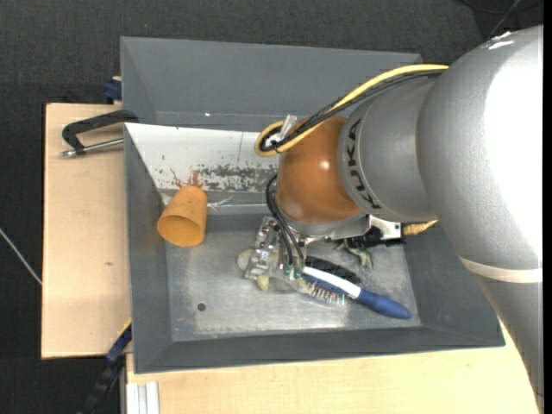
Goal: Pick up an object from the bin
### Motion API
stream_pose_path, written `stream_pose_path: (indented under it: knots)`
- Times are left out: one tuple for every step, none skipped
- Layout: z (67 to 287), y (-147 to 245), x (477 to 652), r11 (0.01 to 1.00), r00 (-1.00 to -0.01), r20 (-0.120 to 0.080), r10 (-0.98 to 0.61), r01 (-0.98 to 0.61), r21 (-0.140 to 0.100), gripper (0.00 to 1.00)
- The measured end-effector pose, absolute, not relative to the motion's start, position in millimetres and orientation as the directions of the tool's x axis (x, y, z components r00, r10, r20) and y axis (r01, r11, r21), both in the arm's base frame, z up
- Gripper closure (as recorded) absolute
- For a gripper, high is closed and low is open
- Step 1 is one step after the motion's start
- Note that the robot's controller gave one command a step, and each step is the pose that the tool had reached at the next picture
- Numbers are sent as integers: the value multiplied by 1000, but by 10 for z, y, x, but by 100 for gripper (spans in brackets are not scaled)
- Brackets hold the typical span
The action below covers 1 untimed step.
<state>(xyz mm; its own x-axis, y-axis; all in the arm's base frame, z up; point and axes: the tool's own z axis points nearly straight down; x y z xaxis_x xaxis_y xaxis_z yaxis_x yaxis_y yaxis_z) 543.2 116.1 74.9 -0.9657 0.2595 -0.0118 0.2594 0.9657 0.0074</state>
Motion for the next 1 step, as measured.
stream_pose_path:
  knots:
    - [2306,1053,5638,968,-968,-14,249,249,7,100]
